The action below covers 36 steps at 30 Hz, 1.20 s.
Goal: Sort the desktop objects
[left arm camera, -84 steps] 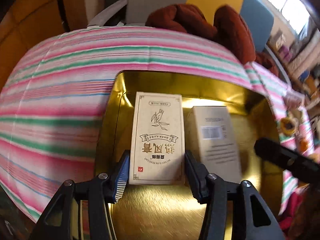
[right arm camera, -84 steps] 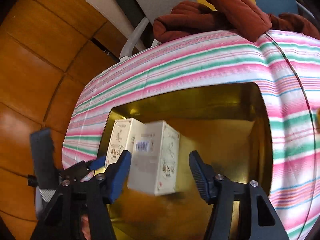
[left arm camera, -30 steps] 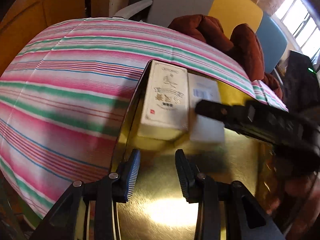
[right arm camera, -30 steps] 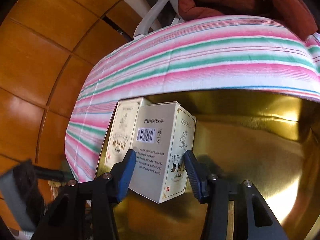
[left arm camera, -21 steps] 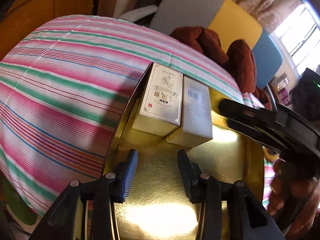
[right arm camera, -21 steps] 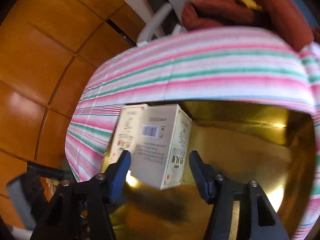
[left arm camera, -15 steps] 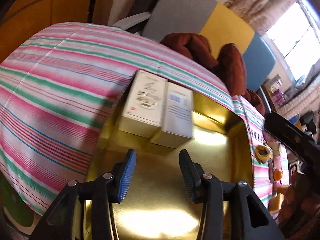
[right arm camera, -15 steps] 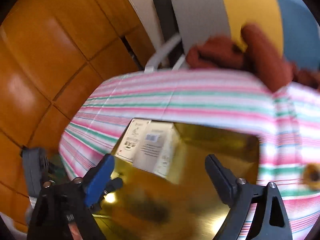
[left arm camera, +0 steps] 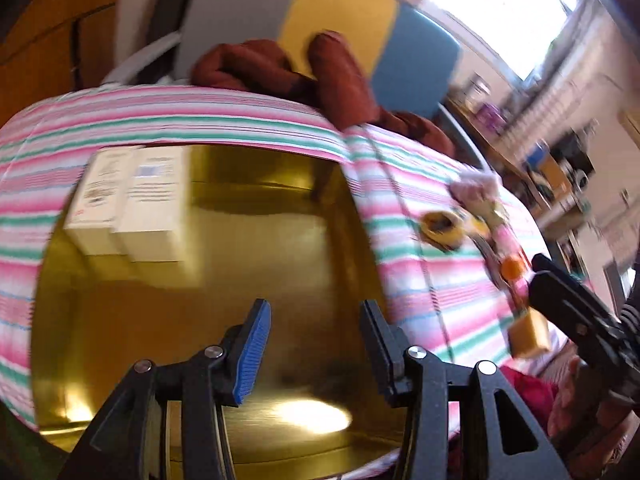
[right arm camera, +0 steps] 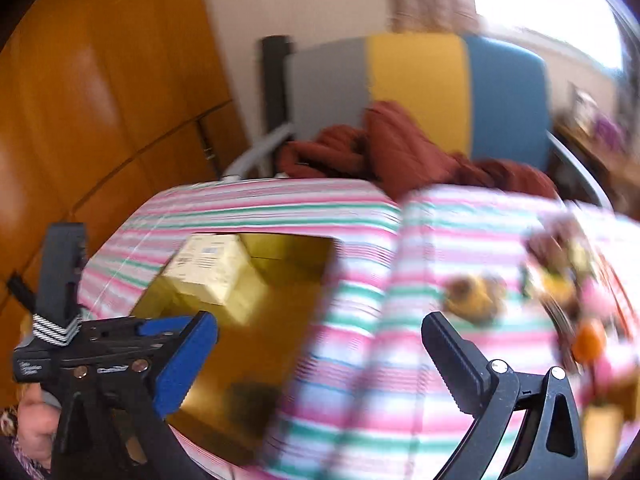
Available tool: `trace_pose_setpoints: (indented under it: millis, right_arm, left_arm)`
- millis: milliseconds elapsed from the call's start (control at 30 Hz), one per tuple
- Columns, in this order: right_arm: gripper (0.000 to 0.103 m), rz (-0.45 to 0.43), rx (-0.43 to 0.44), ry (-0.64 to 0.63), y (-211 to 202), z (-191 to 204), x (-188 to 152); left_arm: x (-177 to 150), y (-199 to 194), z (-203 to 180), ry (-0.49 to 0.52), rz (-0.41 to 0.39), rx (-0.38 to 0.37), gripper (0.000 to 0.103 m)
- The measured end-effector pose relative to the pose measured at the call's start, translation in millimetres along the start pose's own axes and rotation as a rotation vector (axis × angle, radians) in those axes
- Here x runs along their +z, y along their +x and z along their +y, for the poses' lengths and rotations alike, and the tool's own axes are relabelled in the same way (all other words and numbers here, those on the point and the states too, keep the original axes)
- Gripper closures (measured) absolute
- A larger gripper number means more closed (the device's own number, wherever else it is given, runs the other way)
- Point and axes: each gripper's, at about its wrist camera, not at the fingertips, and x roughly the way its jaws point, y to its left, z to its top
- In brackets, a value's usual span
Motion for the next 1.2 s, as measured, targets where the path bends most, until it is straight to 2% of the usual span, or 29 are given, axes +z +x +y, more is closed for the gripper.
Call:
trace_pose_setpoints:
  millis: [167, 367, 533, 667, 733, 800, 900, 933, 1033, 1067, 1133, 1200]
  right_arm:
    - [0.0, 0.039, -0.19, 0.135, -25.6, -69.5, -27.2]
    - [0.0, 0.066, -0.405, 0.284, -63.1, -144.5, -51.0]
    - [0.0, 0.148, -0.475, 0.46, -68.2, -209.6, -80.4]
    - [0.0, 0.199, -0.439, 0.579, -54.8, -235.6, -102.1]
    - [0.0, 0.201, -0.381, 0.625, -47.4, -236.1, -105.8]
    - [0.0, 0.181, -0.412, 0.592, -44.3, -220.9, -97.9]
    - [0.0, 0.09, -0.341, 0.47, -47.1, -182.4, -74.7]
    - [0.0, 0.065, -0.288, 0.439, -46.8, -170.4, -66.8]
    - [0.0, 0.046, 0.015, 0.421, -33.6, -133.5, -47.1]
    - [0.0, 0.045, 0.069, 0.421, -30.0, -124.3, -45.2]
    - [0.0, 0.022, 0.091, 0.397, -30.2, -110.9, -42.1]
    - [0.0, -0.042, 0.048, 0.358, -43.2, -106.0, -40.4]
  left_arm:
    - [-2.9, 17.3, -51.8, 0.117, 0.042, -0.041, 0.056]
    - [-8.3, 40.4, -96.1, 0.181, 0.091, -0.101, 0.056]
    - [-16.0, 52.2, -114.8, 0.203, 0.123, -0.123, 0.056]
    - [-20.6, 51.6, -115.7, 0.2, 0.124, -0.108, 0.056]
    - [-19.8, 51.2, -111.2, 0.18, 0.126, -0.108, 0.056]
    - [-17.7, 50.3, -106.3, 0.152, 0.117, -0.102, 0.056]
    - [-13.8, 48.9, -100.6, 0.116, 0.105, -0.094, 0.056]
    - [-12.4, 47.4, -98.1, 0.104, 0.096, -0.09, 0.056]
    - [-9.8, 45.9, -91.9, 0.079, 0.091, -0.082, 0.056]
    - [-9.5, 45.5, -89.7, 0.072, 0.09, -0.079, 0.056]
    - [-9.9, 46.6, -87.0, 0.066, 0.099, -0.071, 0.056]
    - [-10.9, 47.9, -86.4, 0.068, 0.104, -0.077, 0.056]
